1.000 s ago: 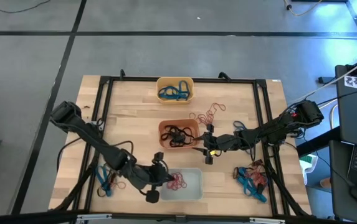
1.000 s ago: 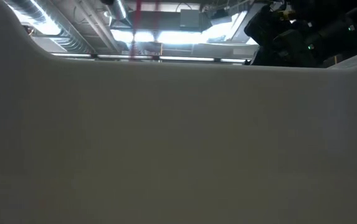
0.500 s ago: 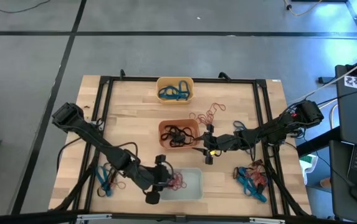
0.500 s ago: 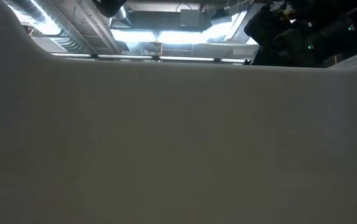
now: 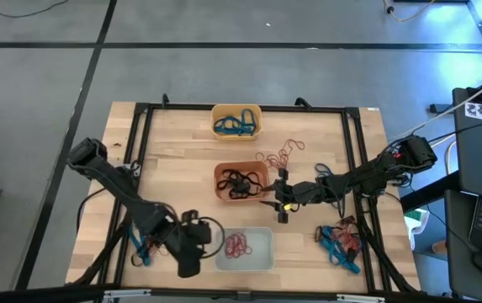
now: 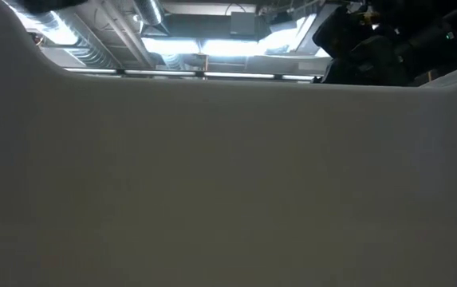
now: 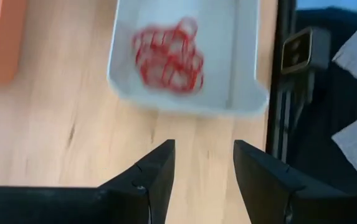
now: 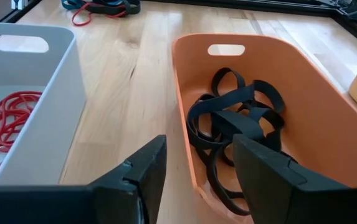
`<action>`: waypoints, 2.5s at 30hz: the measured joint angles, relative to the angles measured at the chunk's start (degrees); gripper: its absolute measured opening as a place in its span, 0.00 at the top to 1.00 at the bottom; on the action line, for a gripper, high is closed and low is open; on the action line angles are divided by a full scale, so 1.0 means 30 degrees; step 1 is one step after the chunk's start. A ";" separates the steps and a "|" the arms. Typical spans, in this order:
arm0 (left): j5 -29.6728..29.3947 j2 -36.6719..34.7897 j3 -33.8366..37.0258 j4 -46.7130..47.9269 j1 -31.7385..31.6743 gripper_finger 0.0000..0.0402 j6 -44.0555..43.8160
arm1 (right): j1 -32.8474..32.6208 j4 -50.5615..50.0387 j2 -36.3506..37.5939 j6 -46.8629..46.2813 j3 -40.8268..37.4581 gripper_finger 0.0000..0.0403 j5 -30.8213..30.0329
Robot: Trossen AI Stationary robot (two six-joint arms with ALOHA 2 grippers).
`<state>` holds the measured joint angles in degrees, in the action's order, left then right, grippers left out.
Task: Sort rubber bands into baskets
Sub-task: Put the black rubber band in the orange bin
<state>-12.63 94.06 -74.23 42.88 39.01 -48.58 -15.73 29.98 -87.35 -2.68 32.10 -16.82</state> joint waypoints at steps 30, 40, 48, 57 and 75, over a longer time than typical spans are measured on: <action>0.5728 0.0358 0.3415 0.4279 0.6066 0.60 -1.7244 | 0.0000 0.0065 0.0000 -0.0001 0.0000 0.55 -0.0001; 0.6472 0.0365 0.5266 0.2447 0.6083 0.60 -1.7899 | 0.0000 0.0080 0.0000 -0.0007 0.0000 0.55 0.0000; 0.6503 0.0358 0.6005 0.1096 0.6141 0.60 -1.7597 | 0.0000 0.0086 0.0000 -0.0007 0.0000 0.55 0.0000; 0.6538 0.0350 0.6576 0.0265 0.6200 0.73 -1.6295 | 0.0000 0.0092 0.0000 -0.0007 0.0000 0.55 -0.0002; 0.6488 0.0304 0.6312 0.0353 0.5255 0.99 -1.4378 | 0.0000 0.0131 0.0000 -0.0007 0.0000 0.55 -0.0007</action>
<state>6.83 94.97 -55.29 43.94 54.77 -91.71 -15.73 30.37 -87.35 -2.70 32.10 -16.84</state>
